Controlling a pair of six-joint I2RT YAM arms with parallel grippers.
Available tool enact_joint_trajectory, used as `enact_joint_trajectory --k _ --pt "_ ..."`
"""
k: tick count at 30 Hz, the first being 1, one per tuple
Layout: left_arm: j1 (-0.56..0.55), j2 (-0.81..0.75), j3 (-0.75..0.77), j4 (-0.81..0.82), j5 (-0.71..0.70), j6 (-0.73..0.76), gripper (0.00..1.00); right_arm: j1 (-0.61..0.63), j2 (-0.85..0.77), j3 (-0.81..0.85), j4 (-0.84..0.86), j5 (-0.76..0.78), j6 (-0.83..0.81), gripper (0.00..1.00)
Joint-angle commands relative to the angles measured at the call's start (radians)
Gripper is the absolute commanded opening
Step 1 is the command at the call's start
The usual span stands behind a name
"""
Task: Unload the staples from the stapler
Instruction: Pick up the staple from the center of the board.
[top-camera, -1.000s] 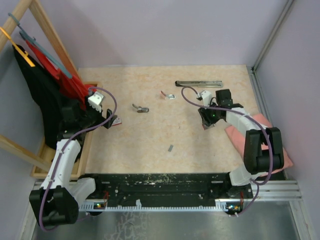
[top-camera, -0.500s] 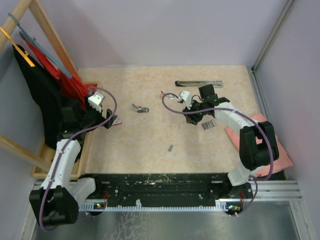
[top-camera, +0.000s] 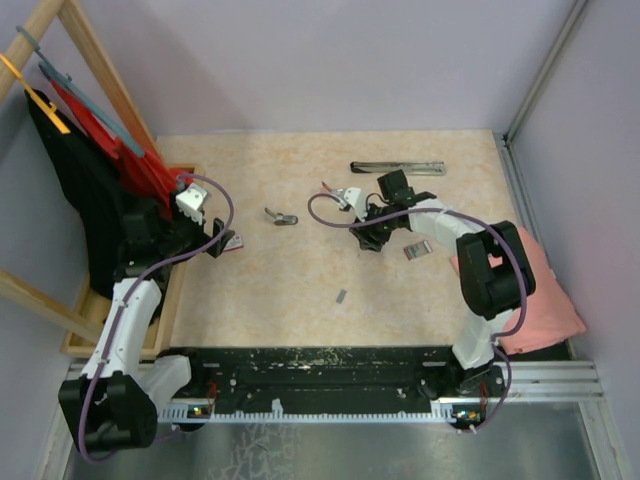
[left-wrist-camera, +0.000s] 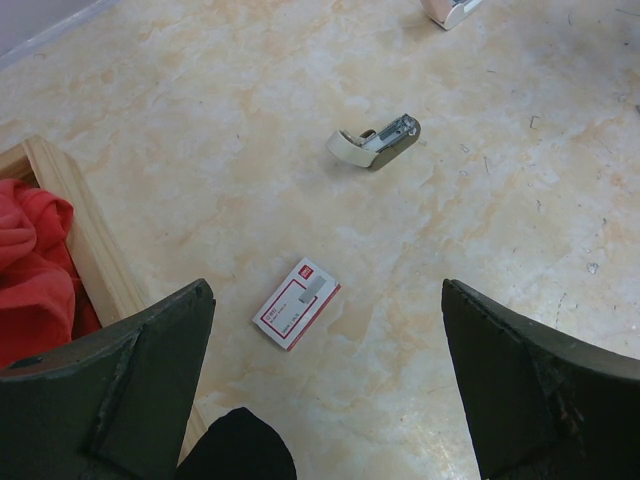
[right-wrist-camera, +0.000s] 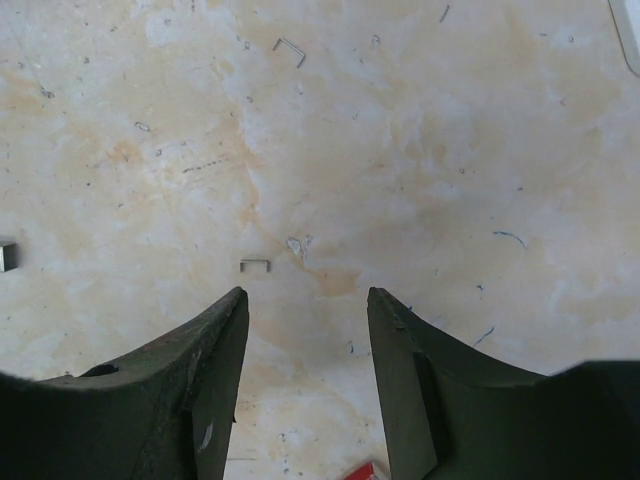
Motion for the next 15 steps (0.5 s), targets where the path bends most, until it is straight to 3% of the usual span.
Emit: enact_joint_trajectory --k 1,15 --pt "0.009 -0.005 0.021 -0.012 0.017 0.005 0.99 0.037 0.017 0.015 0.061 0.016 0.015 0.53" --pt "0.011 -0.001 0.021 -0.012 0.019 0.005 0.99 0.063 0.053 0.007 0.09 0.079 0.019 0.55"
